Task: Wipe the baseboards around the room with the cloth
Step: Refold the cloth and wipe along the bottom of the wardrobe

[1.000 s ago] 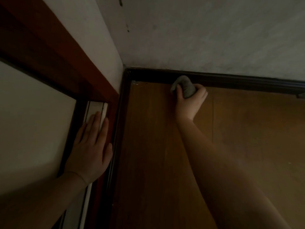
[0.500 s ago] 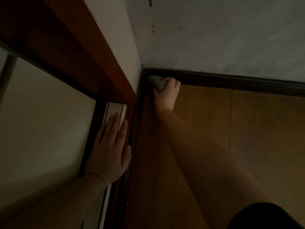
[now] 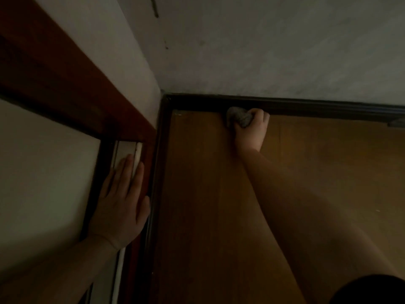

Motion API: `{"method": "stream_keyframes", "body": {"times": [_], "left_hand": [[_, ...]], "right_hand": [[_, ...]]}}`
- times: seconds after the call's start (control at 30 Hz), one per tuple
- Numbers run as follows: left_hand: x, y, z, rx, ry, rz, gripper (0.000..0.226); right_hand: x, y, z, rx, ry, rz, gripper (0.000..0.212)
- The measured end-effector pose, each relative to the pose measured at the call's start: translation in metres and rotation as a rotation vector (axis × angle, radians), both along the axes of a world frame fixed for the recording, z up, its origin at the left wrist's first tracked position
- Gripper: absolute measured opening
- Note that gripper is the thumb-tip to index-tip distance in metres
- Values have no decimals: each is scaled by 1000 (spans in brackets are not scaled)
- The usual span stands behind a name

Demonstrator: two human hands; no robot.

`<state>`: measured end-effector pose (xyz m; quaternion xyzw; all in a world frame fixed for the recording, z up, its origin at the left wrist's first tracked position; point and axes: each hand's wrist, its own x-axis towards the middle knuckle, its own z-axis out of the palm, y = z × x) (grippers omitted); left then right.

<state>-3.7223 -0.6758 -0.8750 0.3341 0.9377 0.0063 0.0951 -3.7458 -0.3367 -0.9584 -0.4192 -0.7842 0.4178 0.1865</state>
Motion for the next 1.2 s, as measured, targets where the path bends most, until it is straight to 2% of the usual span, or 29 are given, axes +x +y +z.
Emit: {"method": "stream_keyframes", "body": {"times": [0.1,0.3,0.37,0.5,0.7,0.83,0.97,1.2], "left_hand": [[0,0,-3,8,20,-6,72],[-2,0,-5,19,31,-8,74],[-2,1,-4,34,37,2,75],[-1,2,-2,24,31,0,75],[1,2,-1,26,31,13,73],[0,1,-1,13,20,24,73],[1,1,-1,27,16,14,73],[2,1,1,38,15,11,72]], "right_hand": [[22,35,0,4,-15,-81,34],[69,122,4,0,-73,-420,44],[85,147,9,4,-104,-450,45],[91,138,15,-4,-59,-390,46],[43,18,15,-47,100,-29,49],[10,-30,20,-98,139,38,46],[-4,-26,22,-57,91,15,44],[23,44,24,48,1,-37,42]]}}
